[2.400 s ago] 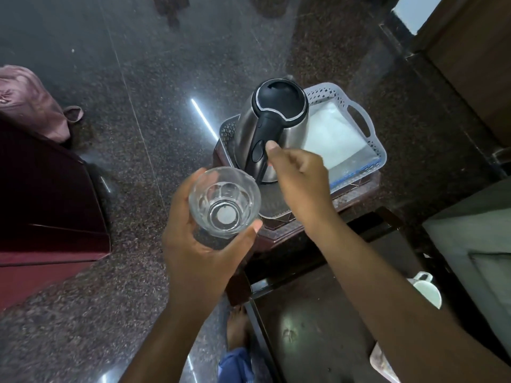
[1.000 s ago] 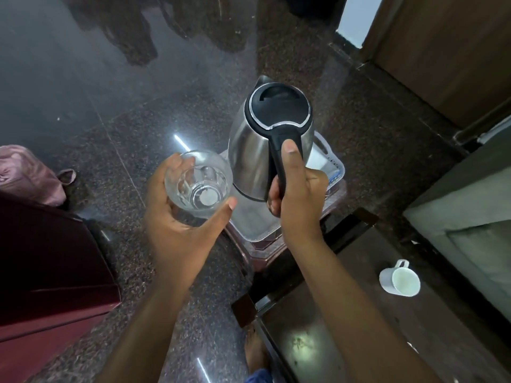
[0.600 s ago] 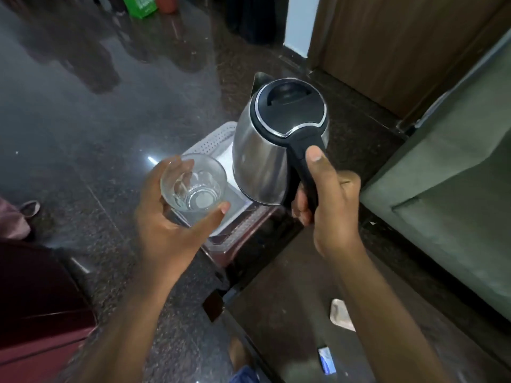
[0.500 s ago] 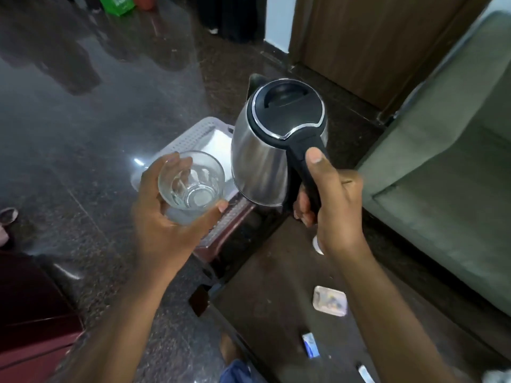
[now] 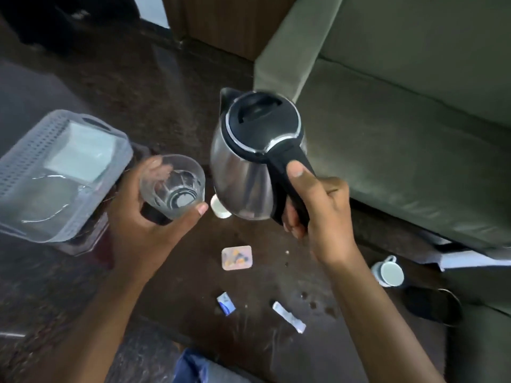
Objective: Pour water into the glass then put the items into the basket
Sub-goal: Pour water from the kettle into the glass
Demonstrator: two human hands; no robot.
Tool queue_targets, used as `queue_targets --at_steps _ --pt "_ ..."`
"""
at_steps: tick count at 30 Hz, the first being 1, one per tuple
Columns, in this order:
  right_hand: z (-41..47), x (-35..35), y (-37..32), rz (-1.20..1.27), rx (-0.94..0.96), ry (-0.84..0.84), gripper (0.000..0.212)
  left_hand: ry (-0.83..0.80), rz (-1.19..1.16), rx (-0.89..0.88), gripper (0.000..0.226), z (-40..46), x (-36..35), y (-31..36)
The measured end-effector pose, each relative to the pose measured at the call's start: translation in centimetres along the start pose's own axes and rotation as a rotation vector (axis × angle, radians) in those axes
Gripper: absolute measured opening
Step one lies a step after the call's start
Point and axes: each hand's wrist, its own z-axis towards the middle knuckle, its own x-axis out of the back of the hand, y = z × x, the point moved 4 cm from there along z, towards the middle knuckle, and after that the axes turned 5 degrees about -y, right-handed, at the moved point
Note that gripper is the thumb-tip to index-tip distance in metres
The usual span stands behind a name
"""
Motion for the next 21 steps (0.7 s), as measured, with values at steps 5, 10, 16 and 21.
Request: queue_targets --at_steps 5,10,16,21 --pt "-3.7 8.0 1.3 -0.054 -0.081 0.057 0.084 -0.100 -0.048 -0.005 0.091 -1.4 -7.8 0.8" --pt "-6.6 13.7 2.9 -0.094 -0.136 0.117 0.079 -0.226 -0.031 0.036 0.085 -3.2 -14.9 -0.2" --pt "-9.7 19.2 4.5 -0.111 -0.197 0.135 0.074 -0.385 -0.026 0.065 0.090 -5.7 -22.5 -1.7" --pt "-11.7 21.9 6.2 -0.166 -0.293 0.142 0.070 -0.427 0.013 0.063 0.087 -7.7 -27.2 -1.5"
